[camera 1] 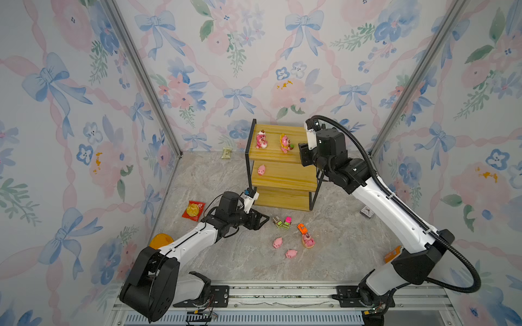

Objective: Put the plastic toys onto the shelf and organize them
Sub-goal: 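Raise the open right gripper and draw it back from the top shelf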

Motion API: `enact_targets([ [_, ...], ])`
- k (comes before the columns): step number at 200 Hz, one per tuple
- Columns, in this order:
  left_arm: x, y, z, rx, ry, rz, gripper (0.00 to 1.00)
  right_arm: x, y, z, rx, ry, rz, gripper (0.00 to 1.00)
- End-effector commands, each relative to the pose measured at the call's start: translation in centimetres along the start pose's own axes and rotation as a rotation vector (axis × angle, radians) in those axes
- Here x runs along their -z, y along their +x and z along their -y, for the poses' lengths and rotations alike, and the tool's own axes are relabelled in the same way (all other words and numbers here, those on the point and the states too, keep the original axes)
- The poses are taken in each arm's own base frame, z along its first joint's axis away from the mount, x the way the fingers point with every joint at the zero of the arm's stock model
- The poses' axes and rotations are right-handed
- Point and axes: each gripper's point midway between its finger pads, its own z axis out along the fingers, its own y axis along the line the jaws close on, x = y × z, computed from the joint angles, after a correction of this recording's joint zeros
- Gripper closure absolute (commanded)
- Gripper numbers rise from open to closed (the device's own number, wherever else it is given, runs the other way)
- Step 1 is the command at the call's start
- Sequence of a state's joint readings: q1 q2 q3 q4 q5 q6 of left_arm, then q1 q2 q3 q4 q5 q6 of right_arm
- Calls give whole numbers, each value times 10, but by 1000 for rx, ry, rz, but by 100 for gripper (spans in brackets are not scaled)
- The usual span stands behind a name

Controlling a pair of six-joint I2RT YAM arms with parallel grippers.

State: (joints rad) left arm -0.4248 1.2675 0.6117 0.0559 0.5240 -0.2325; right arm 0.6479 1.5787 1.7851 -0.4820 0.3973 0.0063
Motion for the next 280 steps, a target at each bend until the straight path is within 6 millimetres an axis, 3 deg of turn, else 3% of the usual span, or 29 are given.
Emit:
enact_targets([
  [1,-2,-2,-1,2,-1,4,23,-4,-10,0,6,-7,15,51],
  [65,-2,-2,-2,2,-6,4,23,-17,-9,-4,14,-20,2,51],
  [135,-2,0,-3,5,-10,1,23,-14,-16,-3,4,-35,18,51],
  [141,-2,-1,-3,4,-9,4,23,-25,-7,-8,15,-37,-7,51],
  [181,-2,0,-4,6,-12,3,23,-29,-5,-10,20,-44,-20,51],
  [280,-4,-1,-5,7,-8,-1,23,-25,-2,-16,6,-65,-22,52],
])
